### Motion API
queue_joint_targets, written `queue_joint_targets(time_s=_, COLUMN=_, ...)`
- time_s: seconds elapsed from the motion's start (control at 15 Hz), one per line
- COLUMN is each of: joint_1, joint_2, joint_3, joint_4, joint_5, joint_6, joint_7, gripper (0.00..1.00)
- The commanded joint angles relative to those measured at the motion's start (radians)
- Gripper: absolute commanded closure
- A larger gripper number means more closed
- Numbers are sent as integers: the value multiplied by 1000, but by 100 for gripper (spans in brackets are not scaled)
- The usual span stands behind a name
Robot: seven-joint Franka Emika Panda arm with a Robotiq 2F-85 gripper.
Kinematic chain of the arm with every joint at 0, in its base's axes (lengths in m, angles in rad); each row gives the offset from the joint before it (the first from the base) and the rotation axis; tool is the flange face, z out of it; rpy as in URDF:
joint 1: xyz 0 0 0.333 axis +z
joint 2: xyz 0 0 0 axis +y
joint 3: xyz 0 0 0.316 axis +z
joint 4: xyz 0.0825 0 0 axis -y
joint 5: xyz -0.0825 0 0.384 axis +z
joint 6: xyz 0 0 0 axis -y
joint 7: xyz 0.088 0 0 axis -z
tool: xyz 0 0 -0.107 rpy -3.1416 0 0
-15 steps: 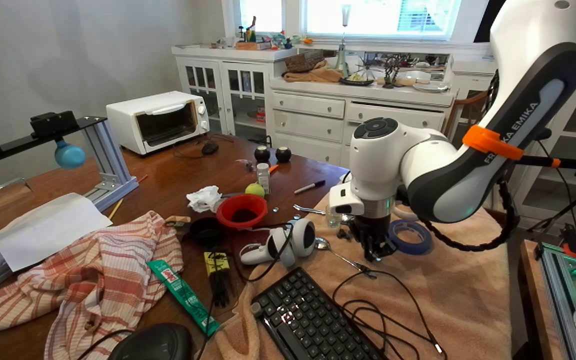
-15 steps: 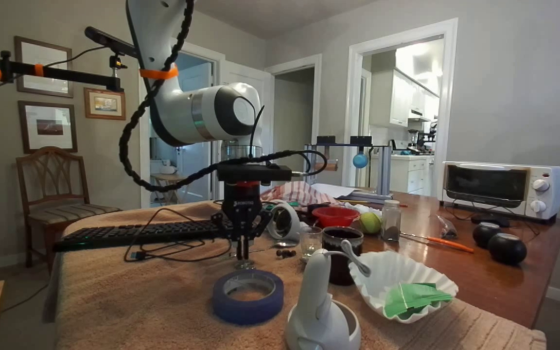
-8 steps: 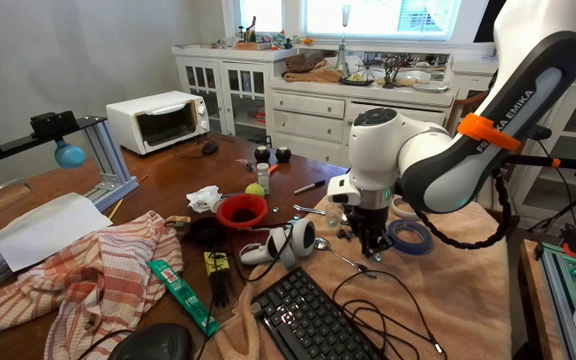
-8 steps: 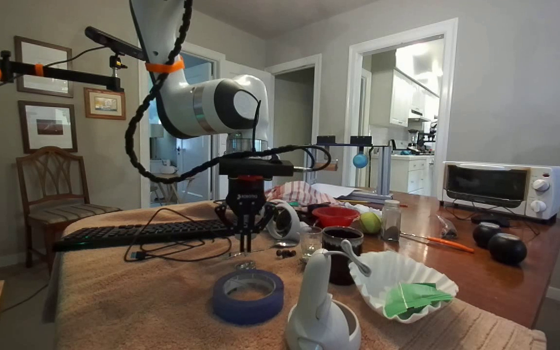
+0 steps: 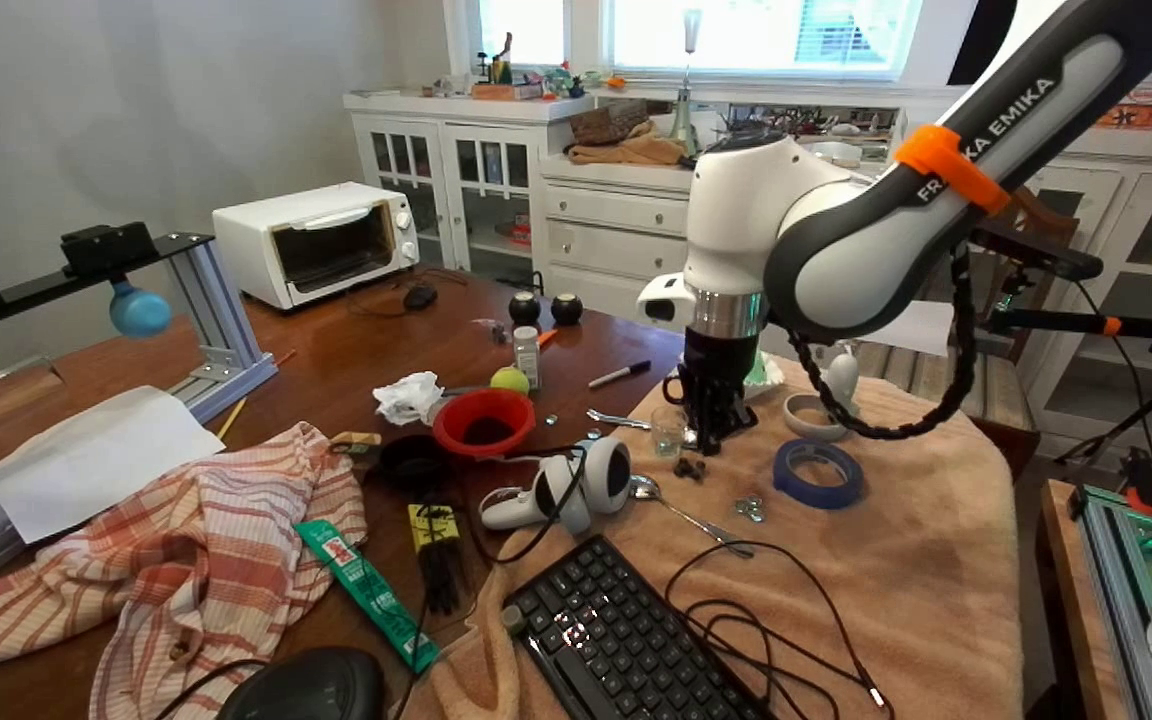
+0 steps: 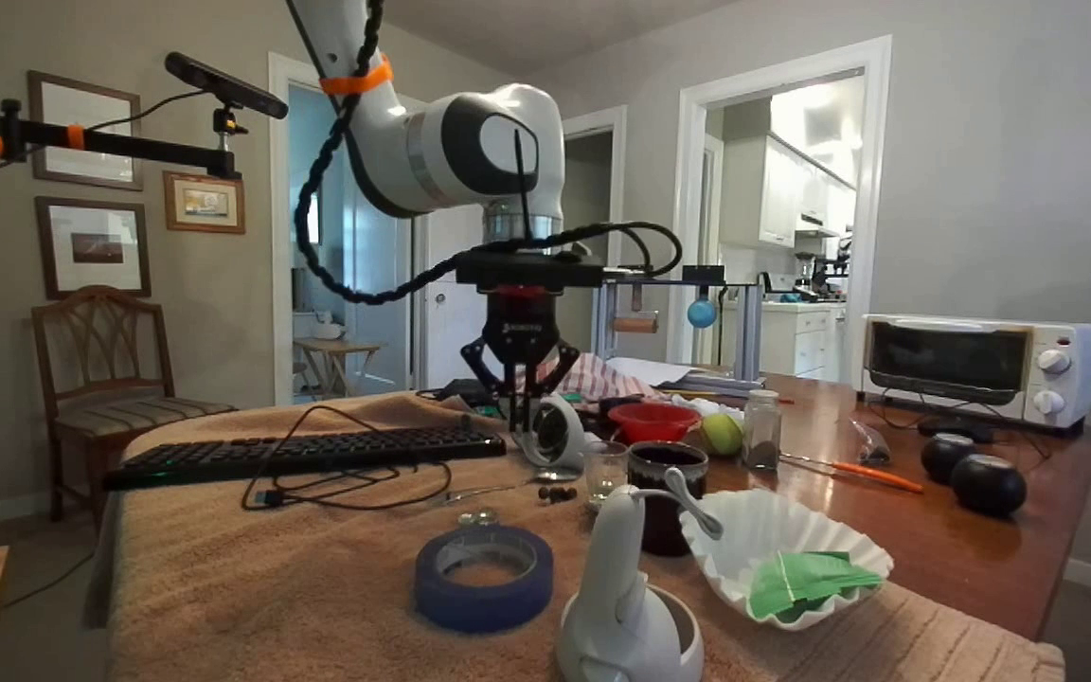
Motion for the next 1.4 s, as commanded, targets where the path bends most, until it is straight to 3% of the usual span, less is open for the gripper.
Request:
queue_joint_targets(time_s=0.0, joint_1=-10, joint_2=4, joint_3=-20, joint_4=73, joint_5=50, joint_6=-41, joint_7=41, gripper=98)
queue_joint_targets(time_s=0.4, joint_1=-6, joint_2=54, joint_3=-68, joint_4=139, joint_5=-10, joint_6=-6, joint_7=184, gripper=98)
queue_joint_targets(time_s=1.2, joint_1=0, joint_2=187, joint_3=-86, joint_4=209, joint_5=-84, joint_6=79, joint_7=315, gripper=98)
queue_joint_targets(time_s=1.27, joint_1=11, joint_2=192, joint_3=-101, joint_4=209, joint_5=-119, joint_6=99, joint_7=349, gripper=72)
queue_joint_targets(time_s=1.33, joint_1=6, joint_2=195, joint_3=-94, joint_4=214, joint_5=-115, joint_6=81, joint_7=344, gripper=65)
